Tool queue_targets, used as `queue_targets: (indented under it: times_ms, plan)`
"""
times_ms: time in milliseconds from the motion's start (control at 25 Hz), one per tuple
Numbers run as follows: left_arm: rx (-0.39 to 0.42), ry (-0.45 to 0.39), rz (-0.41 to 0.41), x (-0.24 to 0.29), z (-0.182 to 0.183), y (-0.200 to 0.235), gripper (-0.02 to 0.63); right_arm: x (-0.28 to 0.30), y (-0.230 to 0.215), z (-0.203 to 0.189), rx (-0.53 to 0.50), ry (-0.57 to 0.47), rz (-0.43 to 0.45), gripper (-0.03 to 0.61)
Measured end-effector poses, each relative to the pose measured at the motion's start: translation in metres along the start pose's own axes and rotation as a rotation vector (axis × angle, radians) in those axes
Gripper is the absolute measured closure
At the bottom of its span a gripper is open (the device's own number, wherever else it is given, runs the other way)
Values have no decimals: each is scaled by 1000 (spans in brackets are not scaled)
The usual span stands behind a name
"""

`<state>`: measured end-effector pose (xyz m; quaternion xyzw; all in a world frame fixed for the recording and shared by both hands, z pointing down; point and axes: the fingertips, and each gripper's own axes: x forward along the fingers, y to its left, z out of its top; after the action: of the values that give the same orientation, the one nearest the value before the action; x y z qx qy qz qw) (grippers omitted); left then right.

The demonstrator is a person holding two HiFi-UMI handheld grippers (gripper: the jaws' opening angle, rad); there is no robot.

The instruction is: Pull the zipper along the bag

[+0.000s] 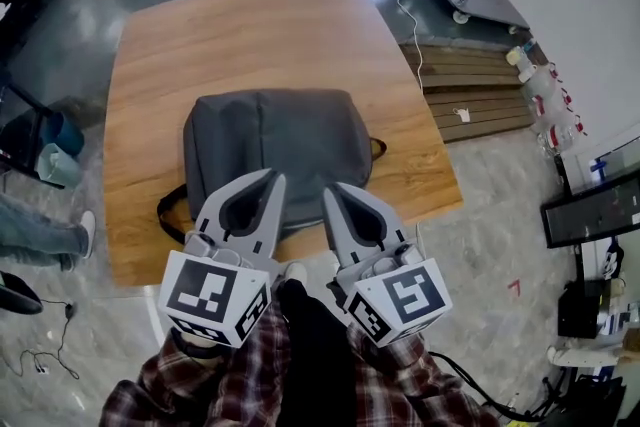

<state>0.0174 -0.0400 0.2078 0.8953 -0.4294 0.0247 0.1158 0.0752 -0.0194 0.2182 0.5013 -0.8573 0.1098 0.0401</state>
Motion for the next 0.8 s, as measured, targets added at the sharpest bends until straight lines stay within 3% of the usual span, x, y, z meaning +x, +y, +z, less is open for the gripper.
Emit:
queue_targets:
  times_ms: [280, 480, 800]
  plan:
    - [-22, 79, 32, 11, -32, 24, 603, 21, -9, -31, 36, 69, -10, 568]
    - [12, 193, 64, 13, -101, 49, 603, 43, -9, -101, 88, 201, -30, 568]
    - [-71, 429, 114, 18, -222, 80, 603, 61, -11, -209, 161, 418, -54, 568]
